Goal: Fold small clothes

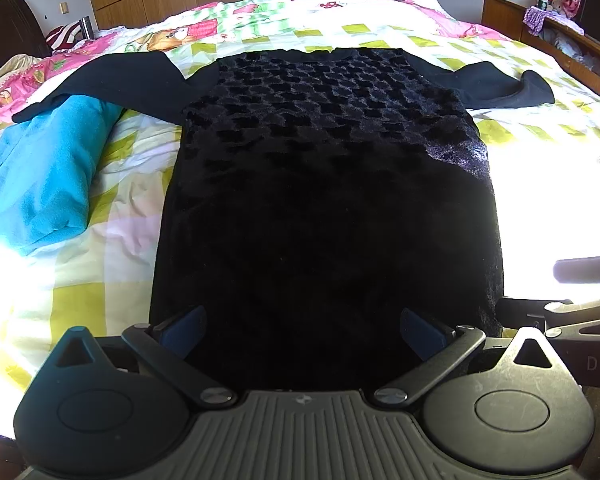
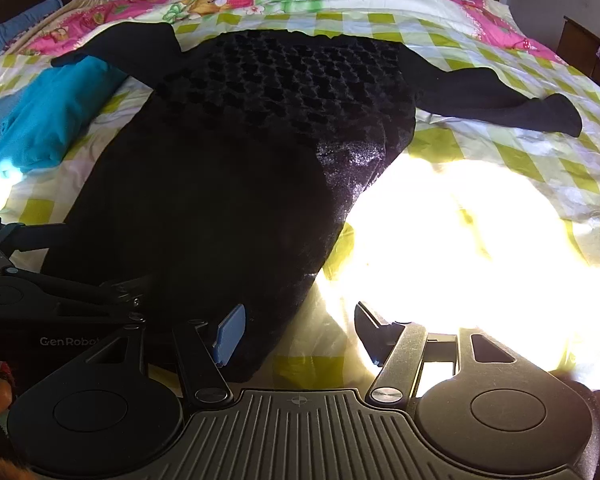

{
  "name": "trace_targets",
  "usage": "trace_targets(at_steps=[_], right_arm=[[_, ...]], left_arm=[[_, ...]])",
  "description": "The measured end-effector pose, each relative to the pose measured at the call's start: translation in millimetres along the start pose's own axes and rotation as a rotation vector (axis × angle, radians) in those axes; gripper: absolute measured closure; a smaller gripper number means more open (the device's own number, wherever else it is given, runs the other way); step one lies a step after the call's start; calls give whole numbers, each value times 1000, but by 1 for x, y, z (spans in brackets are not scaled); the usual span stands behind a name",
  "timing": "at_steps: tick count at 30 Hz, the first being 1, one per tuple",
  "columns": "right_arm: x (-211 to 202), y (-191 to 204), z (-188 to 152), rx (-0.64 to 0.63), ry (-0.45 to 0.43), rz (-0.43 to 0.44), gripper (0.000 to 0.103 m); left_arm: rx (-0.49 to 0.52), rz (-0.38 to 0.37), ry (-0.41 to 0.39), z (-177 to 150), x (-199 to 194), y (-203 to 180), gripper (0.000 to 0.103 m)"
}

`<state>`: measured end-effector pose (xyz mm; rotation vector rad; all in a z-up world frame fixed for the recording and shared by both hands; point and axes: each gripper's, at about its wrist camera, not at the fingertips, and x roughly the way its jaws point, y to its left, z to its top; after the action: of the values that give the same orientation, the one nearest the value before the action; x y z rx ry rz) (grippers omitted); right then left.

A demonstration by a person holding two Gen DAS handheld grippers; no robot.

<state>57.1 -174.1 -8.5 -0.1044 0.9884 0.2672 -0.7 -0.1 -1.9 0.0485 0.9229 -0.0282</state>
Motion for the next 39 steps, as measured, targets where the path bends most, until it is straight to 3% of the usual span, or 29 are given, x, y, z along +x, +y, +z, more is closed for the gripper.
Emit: trace_targets(at_steps=[14,39], right_arm=[[-6,12,4,-88,-73,-102,37],[-1,25,6,-91,-59,-109,37]], left_arm=[[26,46,-33,-2,-7,1,0],[55,73,-36,-3,-8,-2,0]])
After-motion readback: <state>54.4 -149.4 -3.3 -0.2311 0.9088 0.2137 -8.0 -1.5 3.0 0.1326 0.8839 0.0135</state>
